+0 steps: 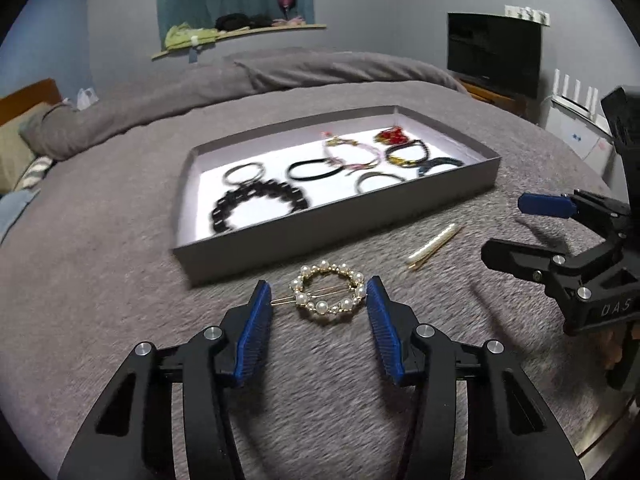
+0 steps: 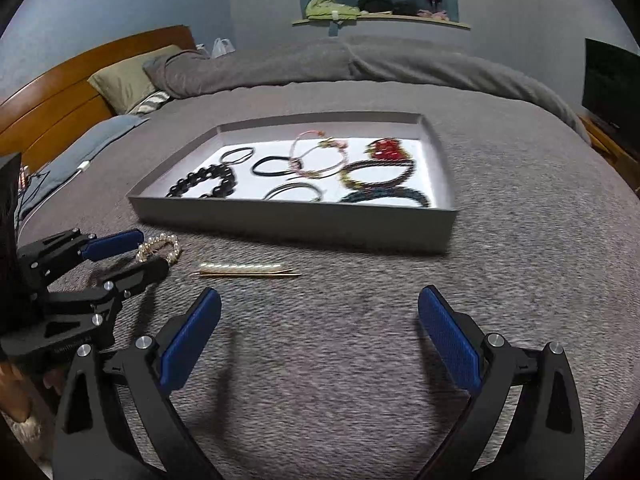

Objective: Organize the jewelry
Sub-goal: 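Move the left gripper over the round pearl brooch and the right over the pearl bar clip, then grasp the round pearl brooch with the left gripper while the right grasps the pearl bar clip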

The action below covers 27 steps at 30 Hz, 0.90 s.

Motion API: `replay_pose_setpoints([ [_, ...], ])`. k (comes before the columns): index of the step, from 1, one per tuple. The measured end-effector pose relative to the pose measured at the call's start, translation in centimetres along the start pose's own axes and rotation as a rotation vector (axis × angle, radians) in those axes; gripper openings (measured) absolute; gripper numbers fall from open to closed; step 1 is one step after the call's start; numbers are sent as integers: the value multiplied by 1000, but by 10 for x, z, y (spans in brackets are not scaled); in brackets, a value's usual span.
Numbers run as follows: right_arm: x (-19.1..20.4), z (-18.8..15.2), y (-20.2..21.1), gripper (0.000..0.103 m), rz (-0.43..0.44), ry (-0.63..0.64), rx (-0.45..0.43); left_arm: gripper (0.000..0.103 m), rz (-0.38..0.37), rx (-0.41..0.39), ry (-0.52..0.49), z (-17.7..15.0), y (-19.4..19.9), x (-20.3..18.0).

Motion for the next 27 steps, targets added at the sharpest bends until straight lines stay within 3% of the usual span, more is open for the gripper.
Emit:
replay_pose_setpoints([
  [5, 19, -2, -11, 97, 36, -5, 31, 51, -16, 24, 81, -7, 5, 23],
  [13, 36, 2, -30, 97, 6, 30, 57, 51, -14, 27, 80, -13, 9, 30],
  [16, 38, 1, -34, 89, -9, 44, 66, 51, -18, 29, 83, -14, 8, 31],
  [19, 40, 2, -31, 71, -6, 61, 56, 51, -17, 30, 80, -14, 8, 30],
  [27, 38, 2, -23, 70, 4, 55, 33, 51, -25, 19, 88, -12, 10, 31],
])
Point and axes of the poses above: each gripper's, at about its wrist camera, not at the fingertips, and y roughly against the way its jaws point, x to its left, z to its top, the point moved 7 cm from there along -y, roughly the way its jaws point, and after that the axes turned 3 degrees about -x, right-handed, at the moved point
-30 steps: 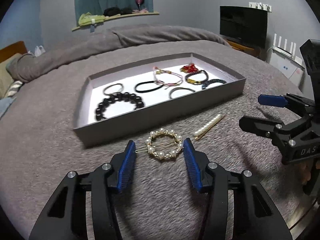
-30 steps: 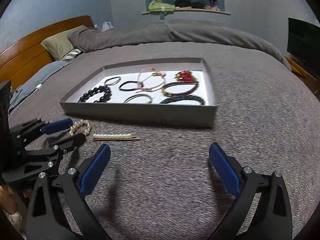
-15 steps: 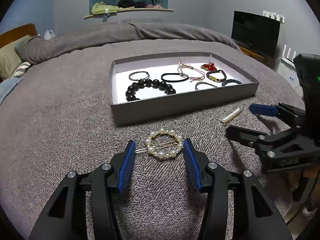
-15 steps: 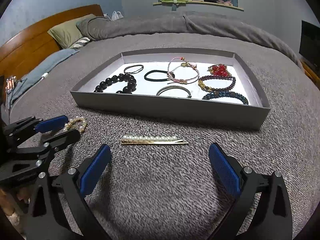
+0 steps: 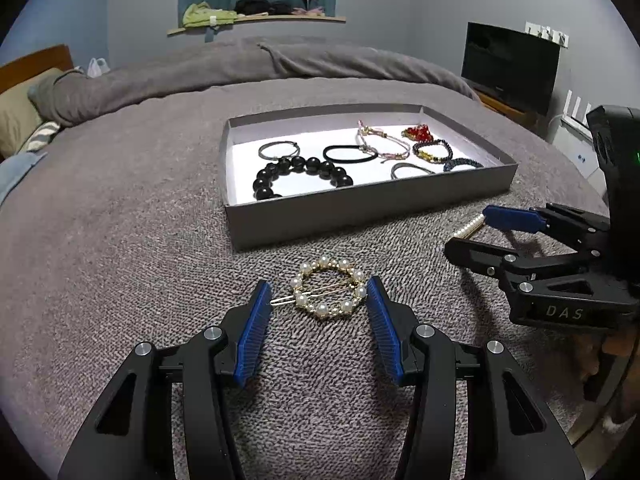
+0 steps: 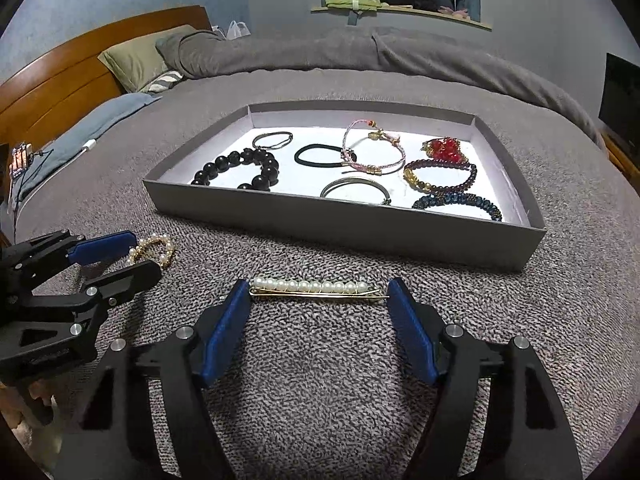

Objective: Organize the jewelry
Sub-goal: 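Grasp the round pearl brooch with the left gripper while the right grasps the pearl bar clip, then lower both pearl pieces into the box and open both grippers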

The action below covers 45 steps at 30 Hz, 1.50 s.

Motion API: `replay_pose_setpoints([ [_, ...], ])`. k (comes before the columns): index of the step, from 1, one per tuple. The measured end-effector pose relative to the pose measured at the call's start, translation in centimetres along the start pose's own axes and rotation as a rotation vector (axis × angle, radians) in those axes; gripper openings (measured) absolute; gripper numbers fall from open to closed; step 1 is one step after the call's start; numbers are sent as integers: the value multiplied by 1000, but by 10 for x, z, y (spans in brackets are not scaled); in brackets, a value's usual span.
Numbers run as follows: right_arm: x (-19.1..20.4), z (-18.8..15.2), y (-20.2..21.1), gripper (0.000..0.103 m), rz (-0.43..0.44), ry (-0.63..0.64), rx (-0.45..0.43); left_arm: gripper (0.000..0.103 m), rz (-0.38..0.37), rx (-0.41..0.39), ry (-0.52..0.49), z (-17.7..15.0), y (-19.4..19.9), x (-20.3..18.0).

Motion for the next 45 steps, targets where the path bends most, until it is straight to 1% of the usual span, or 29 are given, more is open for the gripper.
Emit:
replay_pose_setpoints([
  [5, 0, 2, 11, 70, 10, 4, -23, 51, -24, -40, 12, 8, 13, -1],
  [10, -3, 12, 29, 70, 16, -3, -82, 51, -22, -114, 17, 33, 30, 2],
  [13, -9, 20, 39, 70, 28, -27, -113, 51, -24, -143, 24, 53, 32, 4],
  [15, -14, 30, 46, 70, 26, -40, -138, 51, -19, -161, 28, 67, 32, 7],
  [19, -32, 63, 57, 70, -26, -34, -193, 51, 3, -191, 36, 101, 23, 14],
  [23, -57, 98, 56, 70, -69, -64, -233, 51, -8, -198, 64, 124, 7, 18],
  [26, -77, 111, 44, 70, -91, -98, -239, 51, -12, -184, 76, 132, -13, 18],
  [28, -87, 110, 32, 70, -90, -123, -224, 51, -12, -162, 73, 130, -26, 17],
  [32, -99, 94, 4, 70, -73, -140, -163, 51, -12, -95, 55, 115, -50, 17],
  [36, -109, 80, -15, 70, -68, -147, -86, 51, -34, -13, 39, 101, -69, 16],
  [38, -108, 76, -22, 70, -72, -130, -42, 51, -32, 24, 22, 94, -76, 15],
  [42, -97, 70, -26, 70, -78, -64, 19, 51, -29, 56, -7, 86, -79, 12],
  [45, -91, 67, -27, 70, -84, -41, 36, 51, -29, 79, -3, 82, -84, 14],
])
Point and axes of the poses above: each gripper's, at about its wrist camera, not at the fingertips, and y roughly against the way its jaws point, x to its left, z to its top, the point moved 7 cm from there along -y, roughly the way its jaws point, and after that the axes turned 3 degrees about -x, right-handed, at the moved point
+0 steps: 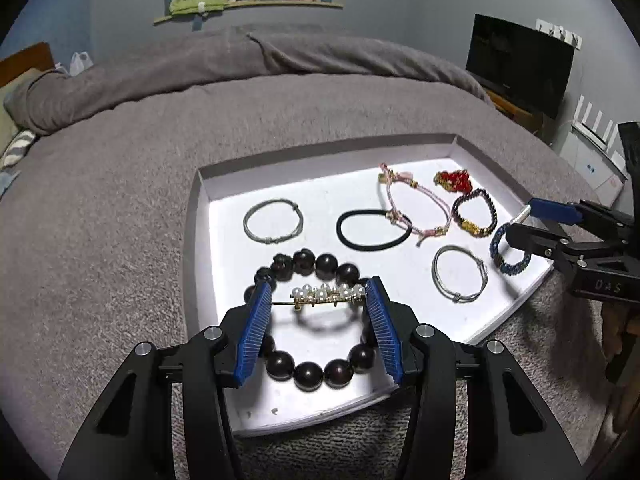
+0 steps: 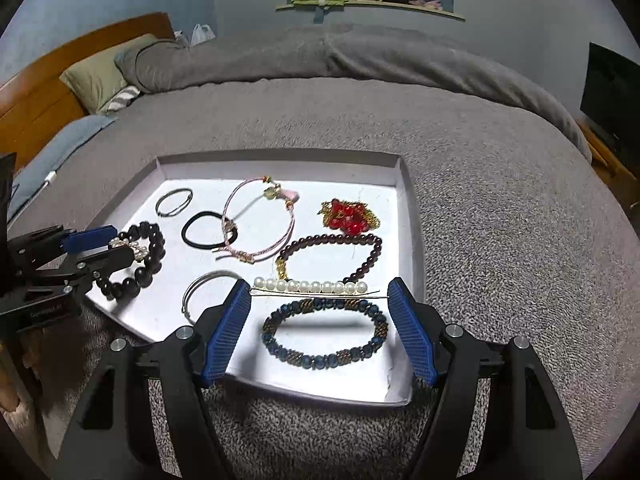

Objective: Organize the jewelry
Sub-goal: 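Lower both pearl pieces into the box and open both grippers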

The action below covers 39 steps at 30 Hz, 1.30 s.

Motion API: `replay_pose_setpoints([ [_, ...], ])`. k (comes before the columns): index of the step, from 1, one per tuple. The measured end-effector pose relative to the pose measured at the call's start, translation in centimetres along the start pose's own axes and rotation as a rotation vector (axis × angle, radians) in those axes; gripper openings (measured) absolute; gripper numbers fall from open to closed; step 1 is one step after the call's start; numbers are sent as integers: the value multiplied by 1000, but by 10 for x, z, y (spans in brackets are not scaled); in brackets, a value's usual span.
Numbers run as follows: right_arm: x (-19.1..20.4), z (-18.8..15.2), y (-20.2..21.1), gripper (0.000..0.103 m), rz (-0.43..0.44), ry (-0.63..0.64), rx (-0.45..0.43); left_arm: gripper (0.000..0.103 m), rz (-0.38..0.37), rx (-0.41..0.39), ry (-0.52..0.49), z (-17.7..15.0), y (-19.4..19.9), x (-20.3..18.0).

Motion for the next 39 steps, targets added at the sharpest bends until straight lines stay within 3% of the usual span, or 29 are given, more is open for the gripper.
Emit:
replay_pose_setpoints([
  [12, 10, -8, -8, 70, -43, 52, 56, 52, 29, 10, -15, -7, -6, 0],
  [31, 8, -8, -7, 72, -31, 42, 53, 57, 38, 2, -18, -5, -4, 0],
  [36, 7, -5, 7, 87, 7, -2, -3, 75, 78, -56, -42, 1, 14, -3],
  [39, 4, -1, 25, 89, 9, -26, -56, 82, 92, -103, -38, 6, 34, -6],
])
Point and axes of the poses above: each gripper's, at about its wrist camera, not at the fingertips, and y roughly against the way its jaws point, x to its left, z to its top, the point moved 7 cm from there along -y, roughly the way its jaws point, and after that the axes turned 3 degrees about -x, right-handed, at the moved point
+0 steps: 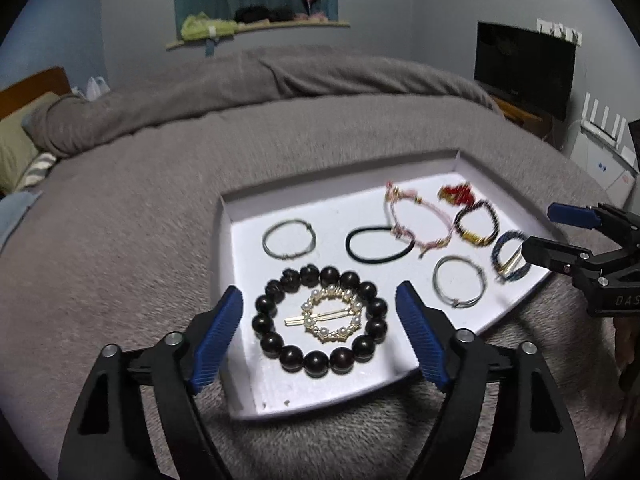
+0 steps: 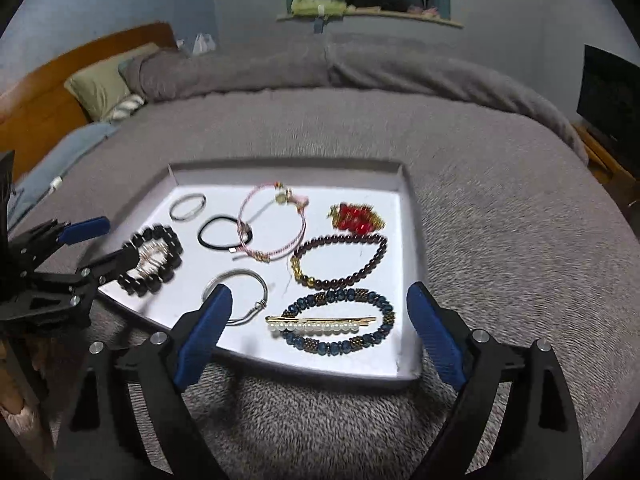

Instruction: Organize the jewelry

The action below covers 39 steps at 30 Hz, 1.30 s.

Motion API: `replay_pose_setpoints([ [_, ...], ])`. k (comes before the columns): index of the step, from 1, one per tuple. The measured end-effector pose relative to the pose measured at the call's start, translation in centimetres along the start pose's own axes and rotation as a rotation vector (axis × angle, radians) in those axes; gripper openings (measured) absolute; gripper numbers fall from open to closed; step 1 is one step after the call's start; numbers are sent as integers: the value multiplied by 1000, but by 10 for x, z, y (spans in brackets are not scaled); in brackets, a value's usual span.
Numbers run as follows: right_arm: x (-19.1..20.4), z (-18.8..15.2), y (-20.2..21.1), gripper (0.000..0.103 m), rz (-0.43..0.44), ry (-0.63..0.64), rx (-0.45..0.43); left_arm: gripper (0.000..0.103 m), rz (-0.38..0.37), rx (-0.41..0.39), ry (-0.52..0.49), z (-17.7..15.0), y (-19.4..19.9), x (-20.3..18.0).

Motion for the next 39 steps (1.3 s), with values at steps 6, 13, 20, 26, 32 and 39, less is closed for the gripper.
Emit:
replay_pose_setpoints([
  [6, -6, 22, 58, 98, 7, -93, -145, 97, 57, -110, 28, 22, 51, 2],
  [13, 5, 20, 92, 98, -24, -110, -162, 98, 137, -1, 59, 11, 67, 0],
  [20, 10, 6, 87, 98, -79, -132, -14, 98, 213, 136, 44, 0, 68, -8],
  [26, 12, -2, 79, 98, -92, -142, 105, 98, 151, 233, 111, -8, 66, -6],
  [32, 15, -5, 80, 98, -85, -135, 114, 98, 95, 244, 152, -10, 68, -9],
  [39, 17, -5, 79, 98, -79, -142, 115, 98, 118, 237, 131, -9, 67, -11],
])
Point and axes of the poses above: each gripper's, at about its wrist camera, not at the fingertips, and y roughly against the way its jaws point, x to its left, z to its top, the point moved 7 cm from there along -y, roughly the way its jaws point, and after that the axes turned 3 degrees about -x, right-handed, at the moved point
